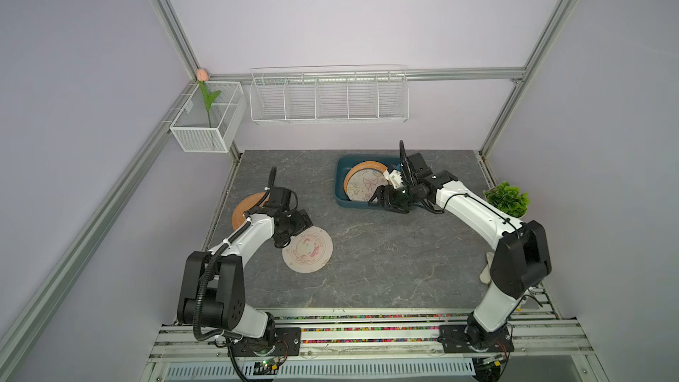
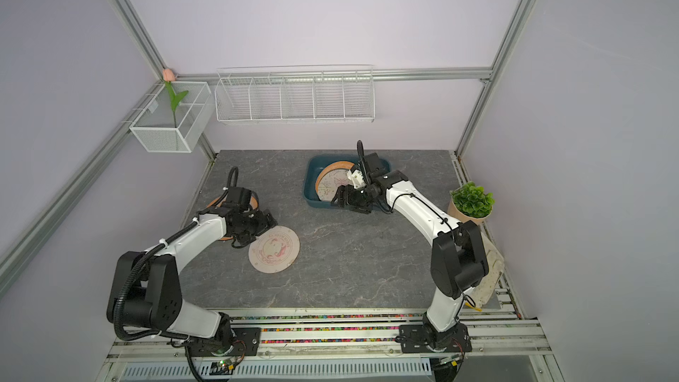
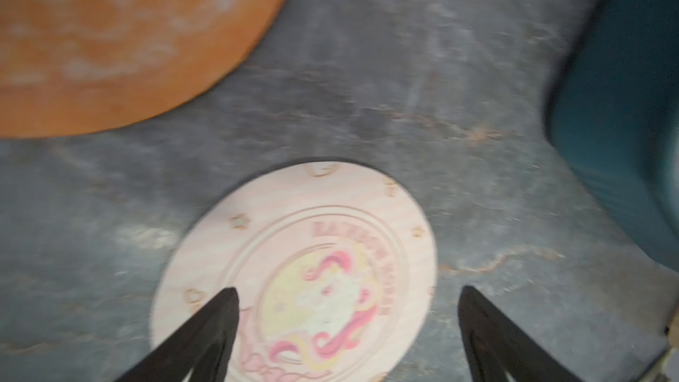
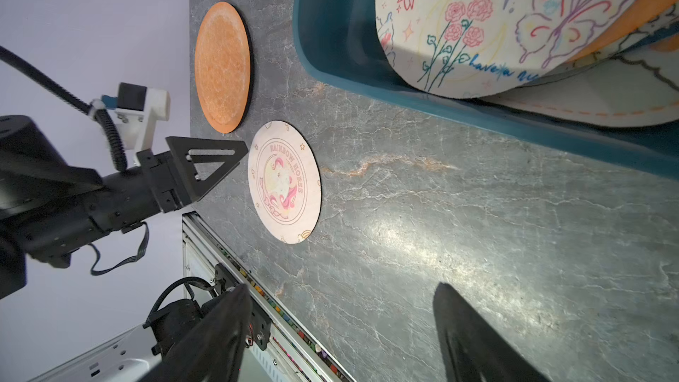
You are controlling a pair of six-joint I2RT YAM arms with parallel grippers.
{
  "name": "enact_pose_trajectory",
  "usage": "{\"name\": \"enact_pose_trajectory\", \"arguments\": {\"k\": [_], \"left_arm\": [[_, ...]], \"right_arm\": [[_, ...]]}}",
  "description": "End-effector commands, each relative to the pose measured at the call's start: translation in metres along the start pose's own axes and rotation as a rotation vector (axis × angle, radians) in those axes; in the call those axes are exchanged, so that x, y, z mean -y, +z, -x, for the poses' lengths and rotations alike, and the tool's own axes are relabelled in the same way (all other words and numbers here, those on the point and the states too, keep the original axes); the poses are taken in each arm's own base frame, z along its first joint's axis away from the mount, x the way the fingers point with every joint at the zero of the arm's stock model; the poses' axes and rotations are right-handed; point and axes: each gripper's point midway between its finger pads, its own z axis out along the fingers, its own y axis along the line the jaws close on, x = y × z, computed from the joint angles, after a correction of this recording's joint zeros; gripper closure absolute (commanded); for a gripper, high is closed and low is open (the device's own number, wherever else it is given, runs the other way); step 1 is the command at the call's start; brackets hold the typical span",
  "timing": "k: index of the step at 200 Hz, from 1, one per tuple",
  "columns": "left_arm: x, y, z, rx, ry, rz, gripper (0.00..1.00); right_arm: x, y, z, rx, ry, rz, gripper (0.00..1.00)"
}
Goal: Put the coasters into the storage box
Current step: Move the coaster to the center of the board.
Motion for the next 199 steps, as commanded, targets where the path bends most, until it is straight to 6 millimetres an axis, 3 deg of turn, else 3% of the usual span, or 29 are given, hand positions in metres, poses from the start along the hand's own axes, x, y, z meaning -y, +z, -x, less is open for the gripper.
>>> {"name": "enact_pose_trajectory", "arguments": {"k": [1, 43, 97, 125, 155, 199], "left_arm": [[-0.016, -0.003, 0.004, 0.022, -0.039, -0.006, 0.06], [-0.047, 0.006, 0.002, 0.027, -0.092, 0.028, 0.06], [-0.049, 0.024, -0.004, -0.003, -0.082, 0.011, 0.06], [-0.038, 0.026, -0.016, -0.045, -0.043, -0.005, 0.06], [-0.018, 0.033, -0.048, -0.128, 0.022, -0.011, 0.06], [0.030, 0.050, -0.088, -0.215, 0.156, -0.053, 0.06]], "right_arm": [[-0.007, -0.008, -0.003, 0.027, -0.008, 0.002, 0.20], [-0.013, -0.005, -0.009, 0.018, -0.020, 0.003, 0.20], [-0.016, -0.010, -0.017, 0.023, -0.028, -0.002, 0.19], [-0.013, -0.013, -0.021, 0.023, -0.029, -0.013, 0.19], [-0.009, -0.012, -0.025, 0.020, -0.022, -0.020, 0.19], [-0.004, -0.007, -0.030, 0.005, -0.012, -0.022, 0.19]]}}
